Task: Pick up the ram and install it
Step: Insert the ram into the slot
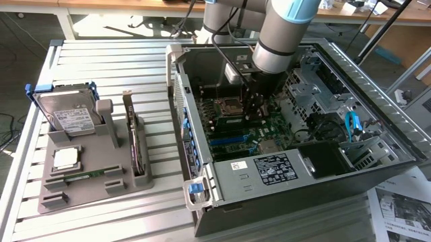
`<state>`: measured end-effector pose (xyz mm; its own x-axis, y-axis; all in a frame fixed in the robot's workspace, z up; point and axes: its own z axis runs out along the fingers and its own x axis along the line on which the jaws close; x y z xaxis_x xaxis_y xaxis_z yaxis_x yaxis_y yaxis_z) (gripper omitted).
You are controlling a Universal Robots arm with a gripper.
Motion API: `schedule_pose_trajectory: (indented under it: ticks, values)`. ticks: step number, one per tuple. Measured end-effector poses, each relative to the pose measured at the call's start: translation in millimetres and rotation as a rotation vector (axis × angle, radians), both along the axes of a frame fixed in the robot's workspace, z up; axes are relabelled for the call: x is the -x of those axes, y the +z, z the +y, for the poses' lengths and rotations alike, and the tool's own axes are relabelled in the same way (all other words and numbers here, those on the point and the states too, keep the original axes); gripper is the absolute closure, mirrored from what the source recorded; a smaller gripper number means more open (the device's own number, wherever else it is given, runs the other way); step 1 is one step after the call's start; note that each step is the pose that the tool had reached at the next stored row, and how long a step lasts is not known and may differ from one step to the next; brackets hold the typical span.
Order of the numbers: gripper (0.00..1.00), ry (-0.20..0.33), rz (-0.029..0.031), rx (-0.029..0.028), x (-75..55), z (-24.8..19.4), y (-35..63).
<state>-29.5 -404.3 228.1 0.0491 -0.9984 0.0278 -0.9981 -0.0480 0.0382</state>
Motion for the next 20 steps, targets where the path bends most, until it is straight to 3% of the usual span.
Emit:
schedule_pose_trajectory:
  ticks: [5,6,8,9,10,13,14,16,20]
  values:
    - [0.85,0.0,-0.0001,0.0001,0.0,0.0,0.4]
    - [0.85,0.0,-0.0054,0.0003,0.1,-0.1,0.4]
    - [0.85,0.0,-0.0291,0.0003,0.2,-0.1,0.1]
    - [0.85,0.0,-0.0381,0.0,0.2,0.0,-0.2]
    - [0.85,0.0,-0.0413,-0.0002,0.2,0.0,-0.3]
    - [0.85,0.0,-0.0416,0.0002,0.2,-0.1,-0.1]
    - [0.85,0.0,-0.0454,0.0002,0.3,-0.1,-0.1]
    - [0.85,0.0,-0.0657,0.0002,0.3,0.0,-0.6]
    - [0.85,0.0,-0.0669,0.0001,0.2,0.0,-0.6]
